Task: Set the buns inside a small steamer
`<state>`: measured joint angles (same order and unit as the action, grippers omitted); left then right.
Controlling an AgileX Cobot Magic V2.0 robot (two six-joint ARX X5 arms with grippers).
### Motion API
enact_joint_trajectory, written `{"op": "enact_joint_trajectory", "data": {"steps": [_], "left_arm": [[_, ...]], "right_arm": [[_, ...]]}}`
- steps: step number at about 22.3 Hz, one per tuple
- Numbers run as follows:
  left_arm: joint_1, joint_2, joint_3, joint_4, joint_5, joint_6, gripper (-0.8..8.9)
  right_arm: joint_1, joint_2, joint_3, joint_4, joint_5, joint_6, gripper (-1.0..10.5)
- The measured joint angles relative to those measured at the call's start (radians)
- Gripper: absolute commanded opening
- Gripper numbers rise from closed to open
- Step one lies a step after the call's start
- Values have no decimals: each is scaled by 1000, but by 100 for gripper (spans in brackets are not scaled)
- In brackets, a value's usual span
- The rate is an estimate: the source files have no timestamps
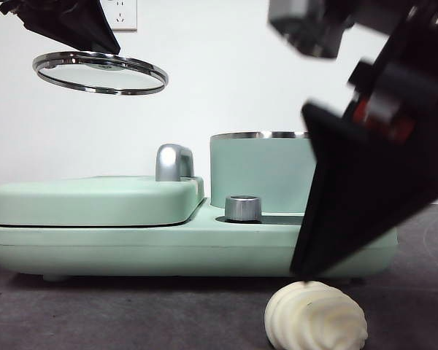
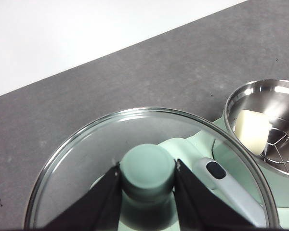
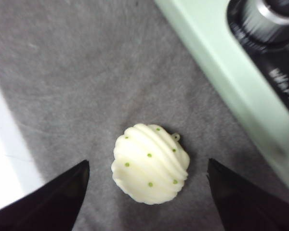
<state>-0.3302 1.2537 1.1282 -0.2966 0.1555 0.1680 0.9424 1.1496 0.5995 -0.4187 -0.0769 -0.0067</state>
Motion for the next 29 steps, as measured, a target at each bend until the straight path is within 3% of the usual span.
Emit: {"op": "enact_joint_trajectory", "data": {"steps": [7, 10, 13, 17, 23, 29], "left_arm": [[0, 0, 0, 0, 0, 0, 14], [0, 0, 0, 0, 0, 0, 14], [0, 0, 0, 0, 0, 0, 14], [0, 0, 0, 0, 0, 0, 14], [0, 0, 0, -6, 0, 0, 14], [0, 0, 0, -12, 0, 0, 14]], "right_arm": [[0, 108, 0, 42, 0, 3, 390], [0, 147, 0, 42, 0, 12, 208], [0, 122, 0, 24, -2, 56, 182], [0, -5, 68, -189, -2, 142, 182], [-97, -65, 449, -694, -2, 203, 182], [-218, 16, 691, -776, -2, 151, 182]]}}
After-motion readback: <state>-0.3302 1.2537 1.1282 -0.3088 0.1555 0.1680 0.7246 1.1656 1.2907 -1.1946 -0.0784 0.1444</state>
